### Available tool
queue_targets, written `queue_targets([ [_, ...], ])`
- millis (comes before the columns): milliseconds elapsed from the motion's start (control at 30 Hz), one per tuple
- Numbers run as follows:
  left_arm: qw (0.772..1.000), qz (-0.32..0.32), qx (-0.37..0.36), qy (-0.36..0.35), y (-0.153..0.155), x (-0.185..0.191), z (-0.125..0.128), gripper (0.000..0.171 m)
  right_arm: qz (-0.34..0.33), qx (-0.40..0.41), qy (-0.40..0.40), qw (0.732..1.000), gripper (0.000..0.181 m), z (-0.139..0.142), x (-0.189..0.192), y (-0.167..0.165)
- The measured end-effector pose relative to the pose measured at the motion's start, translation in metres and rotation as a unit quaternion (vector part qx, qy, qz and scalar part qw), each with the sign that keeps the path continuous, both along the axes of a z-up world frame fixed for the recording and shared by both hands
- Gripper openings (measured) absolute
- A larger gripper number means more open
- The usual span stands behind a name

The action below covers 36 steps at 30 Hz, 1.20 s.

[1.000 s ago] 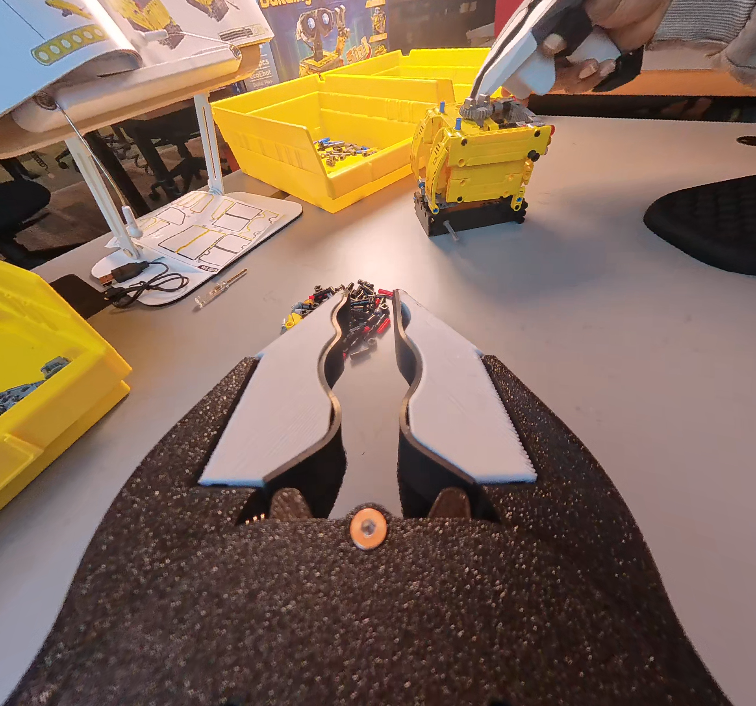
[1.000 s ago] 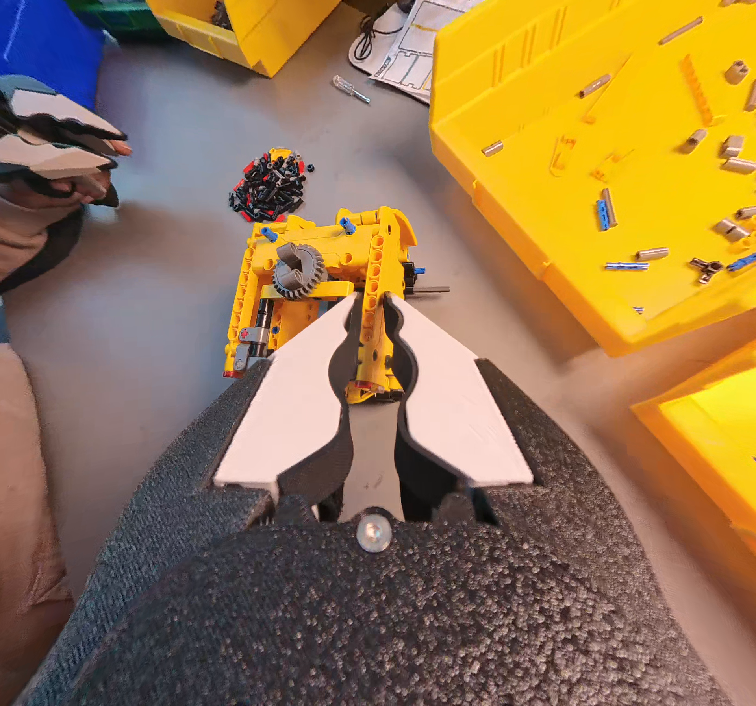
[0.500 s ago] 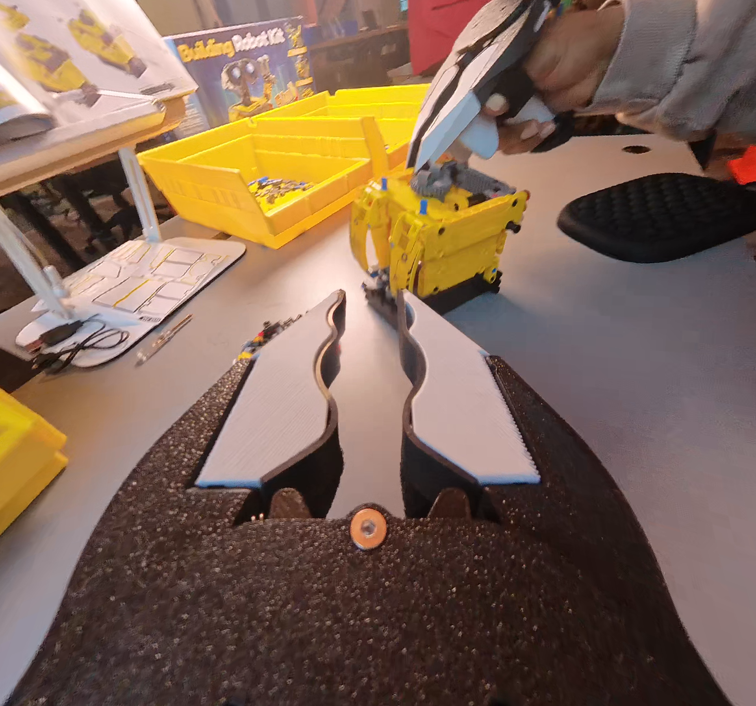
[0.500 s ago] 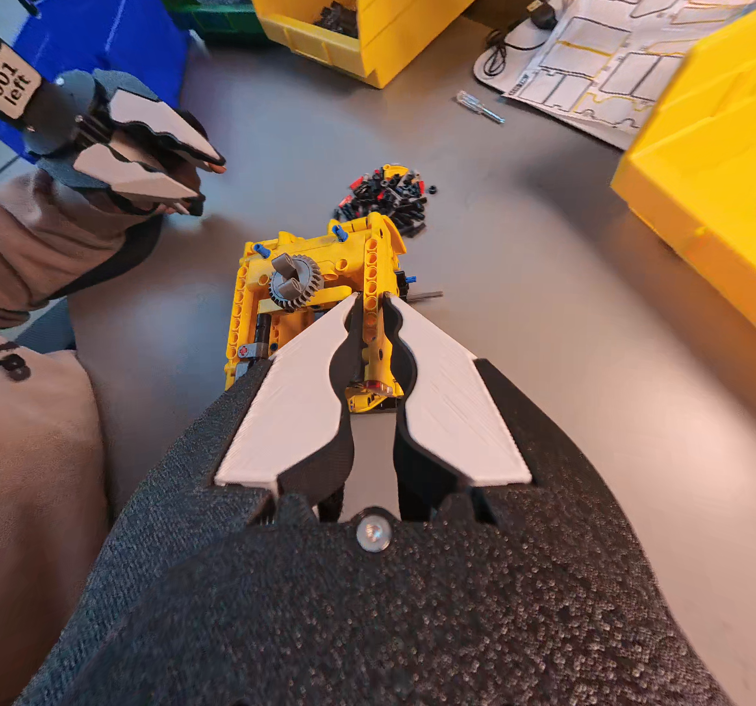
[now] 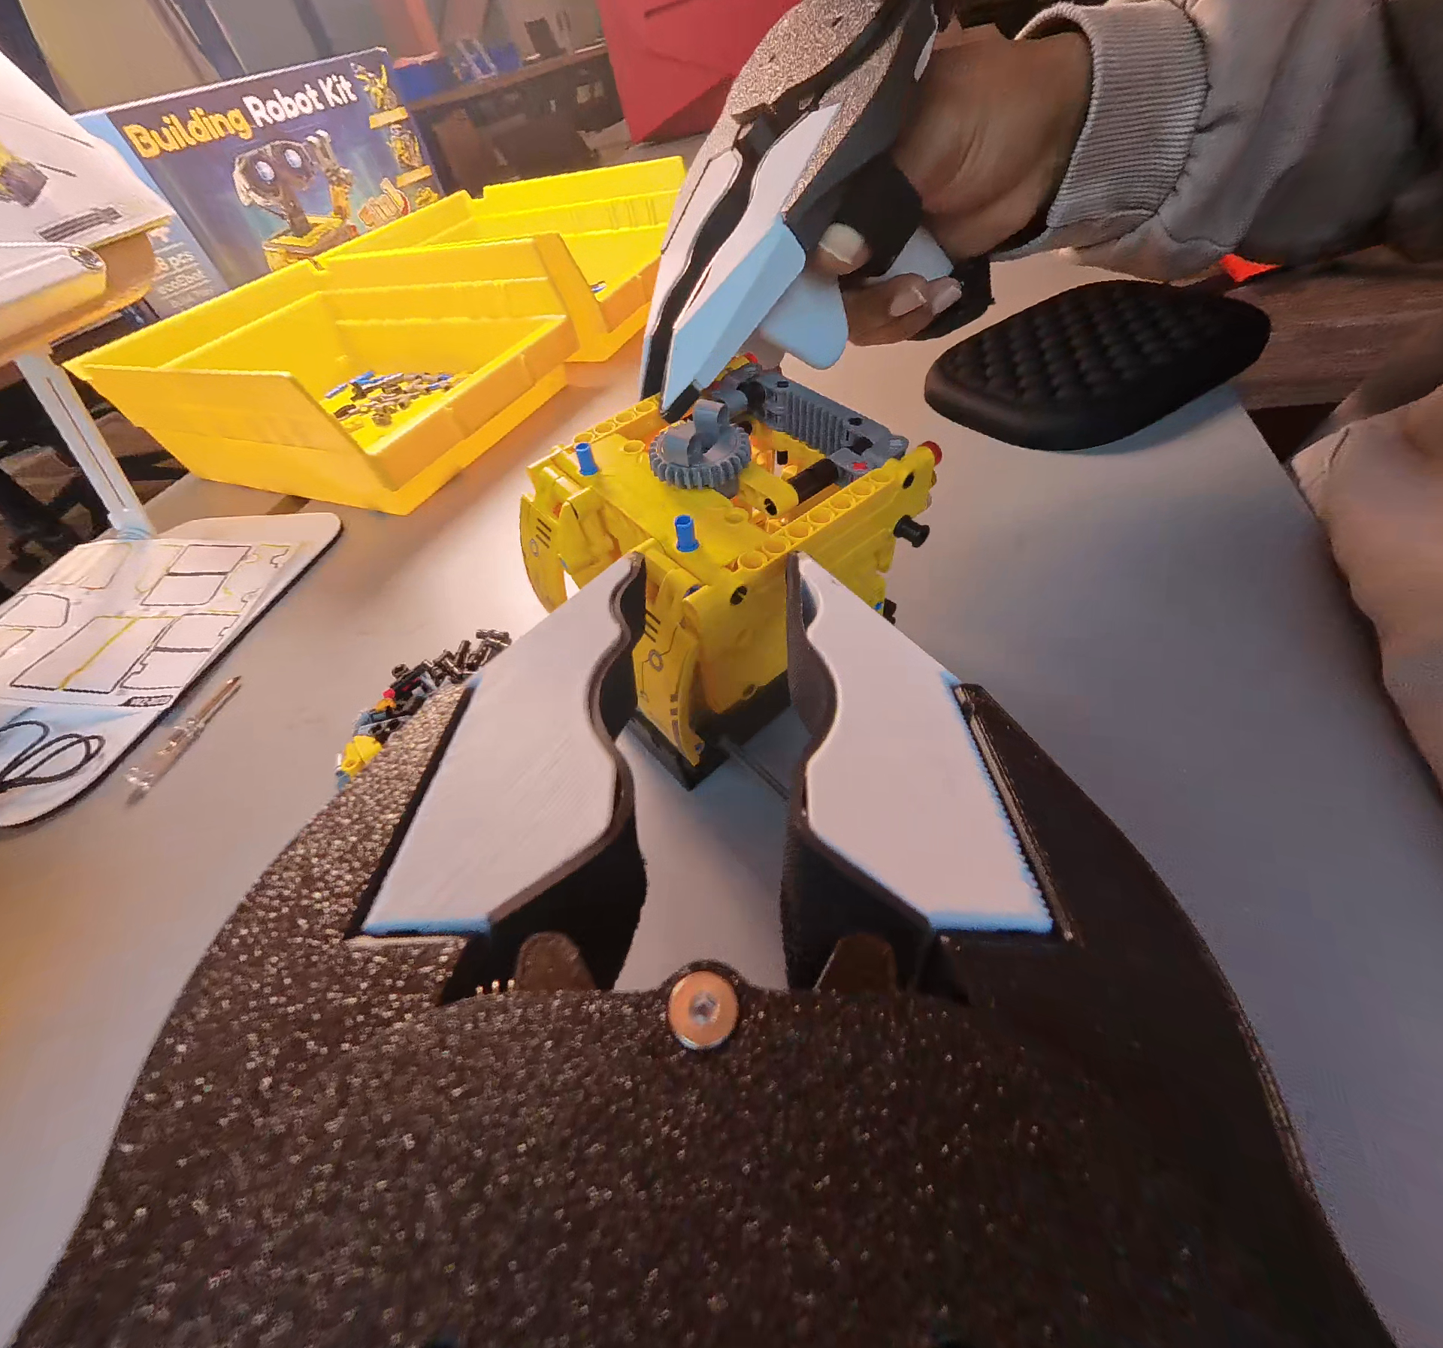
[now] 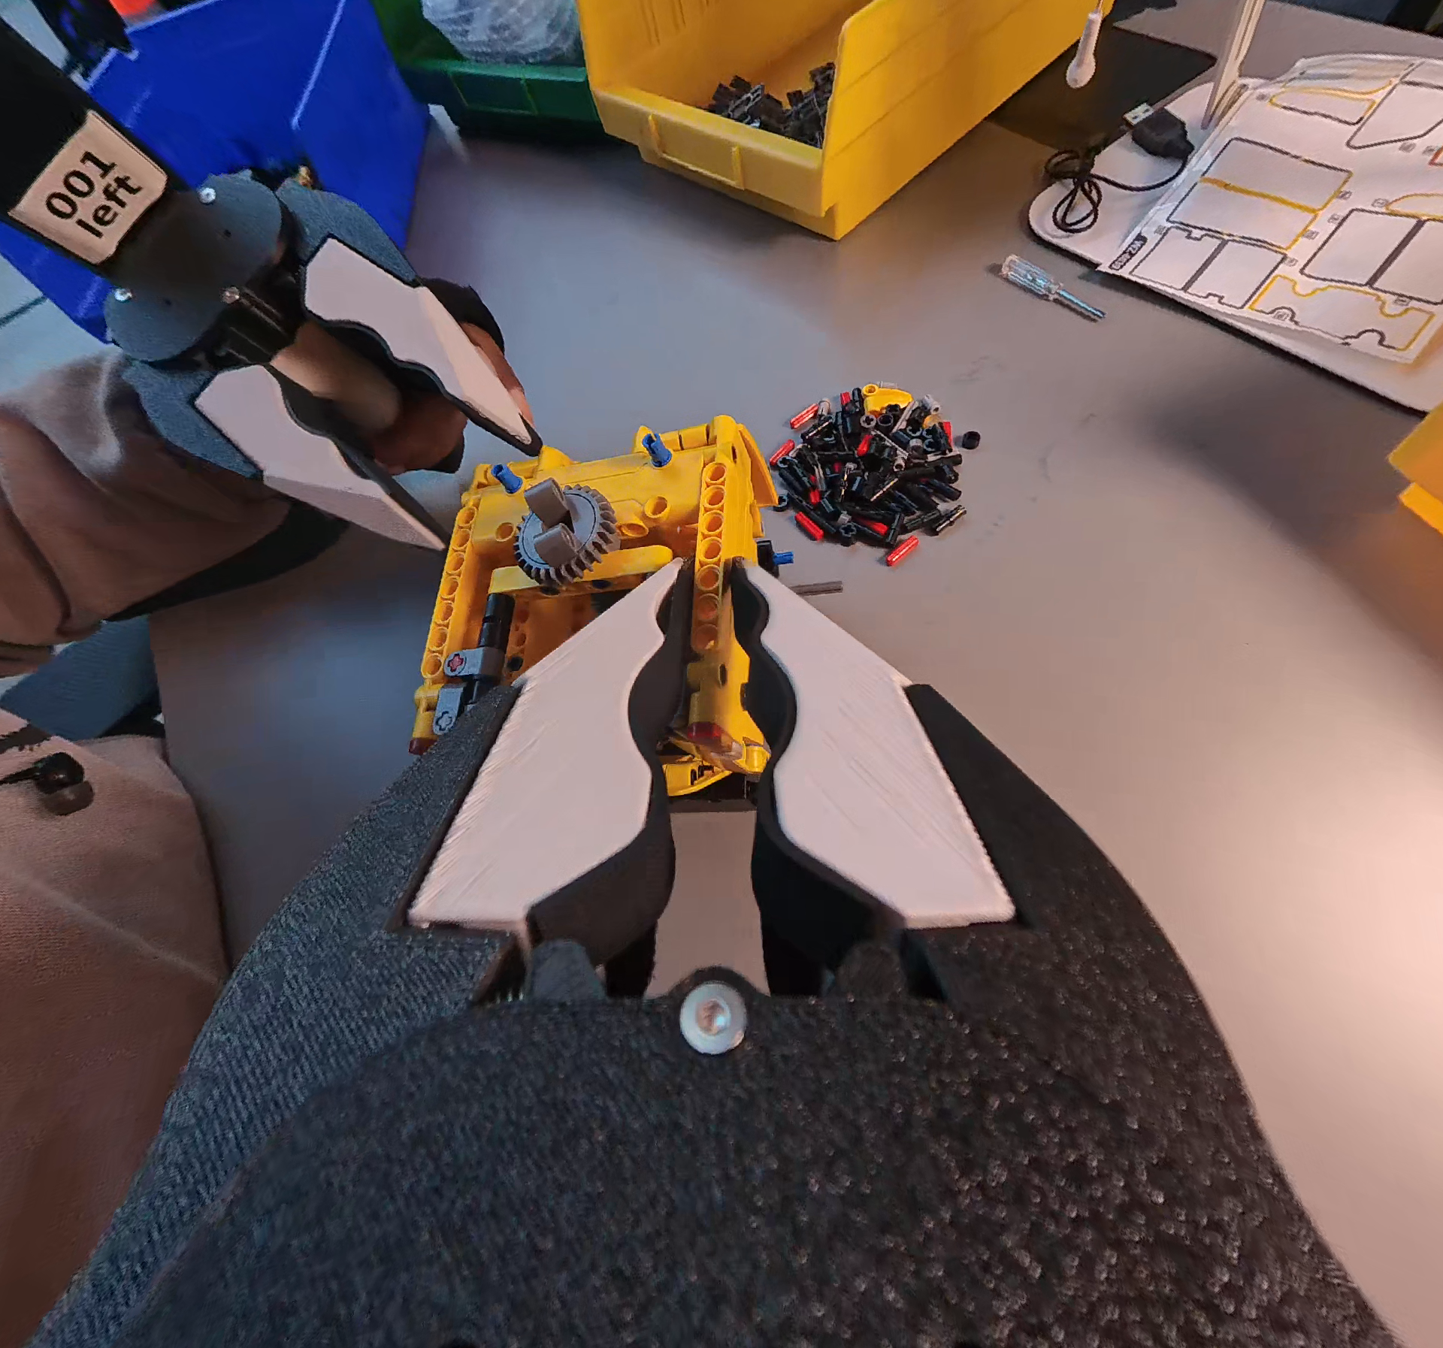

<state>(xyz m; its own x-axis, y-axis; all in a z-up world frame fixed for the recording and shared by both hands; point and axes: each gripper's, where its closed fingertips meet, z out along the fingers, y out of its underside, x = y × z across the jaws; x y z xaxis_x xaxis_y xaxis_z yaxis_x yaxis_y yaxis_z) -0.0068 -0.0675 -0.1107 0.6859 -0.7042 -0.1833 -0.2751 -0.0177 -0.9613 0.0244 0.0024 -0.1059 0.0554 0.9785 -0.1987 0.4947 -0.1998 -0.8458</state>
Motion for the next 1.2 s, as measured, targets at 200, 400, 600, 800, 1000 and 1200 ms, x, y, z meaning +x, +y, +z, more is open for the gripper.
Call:
queue_targets([
  [200,1.0,0.017,-0.01,-0.013,0.005,-0.009,0.0,0.03,0.011,-0.04,0.019,0.999,0.012,0.0,0.003,0.0],
  [400,0.998,0.038,-0.019,-0.039,0.011,-0.021,0.001,0.013,0.016,-0.1,0.038,0.994,0.016,0.002,0.004,0.004],
  [600,0.998,0.039,-0.026,-0.047,0.011,-0.026,0.002,0.026,0.014,-0.088,0.037,0.995,0.018,-0.001,0.007,0.006],
  [800,0.997,0.02,-0.063,-0.028,0.01,-0.014,-0.014,0.045,0.028,-0.052,0.028,0.998,0.018,0.0,0.015,0.004],
  [1000,0.998,0.048,-0.051,-0.009,0.015,-0.018,-0.015,0.026,0.03,-0.068,0.037,0.997,0.014,0.0,0.017,-0.001],
  [1200,0.997,0.054,-0.048,-0.002,0.01,-0.035,-0.002,0.026,0.06,-0.087,0.031,0.994,0.014,0.001,0.02,-0.015],
])
